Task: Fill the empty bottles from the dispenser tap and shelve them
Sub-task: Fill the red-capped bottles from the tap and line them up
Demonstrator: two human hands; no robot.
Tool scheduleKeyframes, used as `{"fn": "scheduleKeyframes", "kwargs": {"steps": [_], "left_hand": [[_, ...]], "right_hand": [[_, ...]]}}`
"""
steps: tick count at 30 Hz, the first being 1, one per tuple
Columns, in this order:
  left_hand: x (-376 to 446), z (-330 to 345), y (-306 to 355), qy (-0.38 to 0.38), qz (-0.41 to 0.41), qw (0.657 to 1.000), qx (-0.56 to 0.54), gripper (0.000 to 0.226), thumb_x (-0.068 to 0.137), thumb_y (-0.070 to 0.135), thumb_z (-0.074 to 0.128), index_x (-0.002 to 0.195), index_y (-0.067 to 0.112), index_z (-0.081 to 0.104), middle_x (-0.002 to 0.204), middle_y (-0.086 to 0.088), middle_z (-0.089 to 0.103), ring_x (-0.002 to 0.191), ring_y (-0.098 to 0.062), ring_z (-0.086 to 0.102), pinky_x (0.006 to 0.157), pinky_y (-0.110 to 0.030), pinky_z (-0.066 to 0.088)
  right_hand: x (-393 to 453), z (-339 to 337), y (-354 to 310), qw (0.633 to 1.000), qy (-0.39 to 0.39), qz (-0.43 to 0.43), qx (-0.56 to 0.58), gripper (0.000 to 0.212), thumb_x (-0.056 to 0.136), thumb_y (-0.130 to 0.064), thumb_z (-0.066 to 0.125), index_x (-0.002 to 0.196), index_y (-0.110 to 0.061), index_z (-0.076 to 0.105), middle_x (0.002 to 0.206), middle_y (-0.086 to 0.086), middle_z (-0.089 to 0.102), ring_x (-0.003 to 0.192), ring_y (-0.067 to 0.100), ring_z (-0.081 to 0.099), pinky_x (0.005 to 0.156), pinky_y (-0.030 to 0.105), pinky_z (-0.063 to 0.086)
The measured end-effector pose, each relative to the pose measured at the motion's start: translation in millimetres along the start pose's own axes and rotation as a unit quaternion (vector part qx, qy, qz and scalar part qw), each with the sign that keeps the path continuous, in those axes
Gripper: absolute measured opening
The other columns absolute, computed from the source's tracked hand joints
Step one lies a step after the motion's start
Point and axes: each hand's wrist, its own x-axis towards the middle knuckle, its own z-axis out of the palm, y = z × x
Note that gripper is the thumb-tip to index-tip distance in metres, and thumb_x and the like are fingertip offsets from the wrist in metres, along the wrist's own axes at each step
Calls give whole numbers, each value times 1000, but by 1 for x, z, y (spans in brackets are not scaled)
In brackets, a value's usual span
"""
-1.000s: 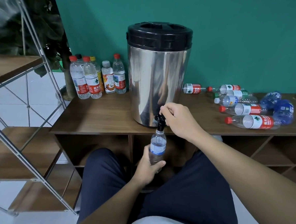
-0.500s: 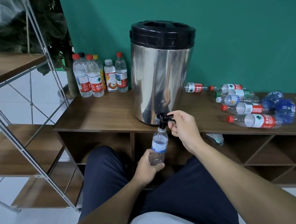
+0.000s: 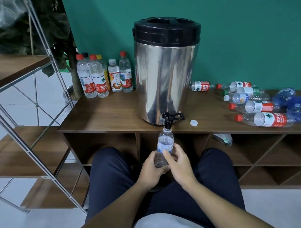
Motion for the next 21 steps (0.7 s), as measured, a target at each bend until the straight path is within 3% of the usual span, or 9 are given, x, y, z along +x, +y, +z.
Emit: {"fn": "scheduleKeyframes", "kwargs": {"steps": [5,10,13,21], "left_hand": [[-4,-2,3,-8,6,1000,3,53,89,-2,85,133,21,67,124,0,81,116,-18,78,104,-50,63],[-7,-4,6,-12,10,1000,7,50,89,5,88,131,25,69,124,2,80,115,-18,77,101,-54,65],[-8,-5,9,-18,14,1000,5,53,90,9,89,134,28,68,126,3,79,118,-18,76,102,-52,65],[-13,-5,12,-27,17,999,13,56,93,11,89,139,32,66,129,5,78,120,-17,75,103,-52,64]], "right_hand": [[-6,-5,15,999,-42,13,4,39,101,-19,78,136,-33,68,124,-8,80,120,11,75,102,39,61],[-12,-12,19,1000,-21,16,4,29,98,-1,78,119,-21,77,116,-8,82,116,10,76,95,27,60],[-12,-12,16,1000,-20,16,11,30,98,2,78,118,-21,77,115,-9,82,113,8,76,93,23,58],[-11,-14,21,999,-28,18,9,27,99,-4,80,119,-22,77,116,-11,81,116,7,75,98,26,59]]}}
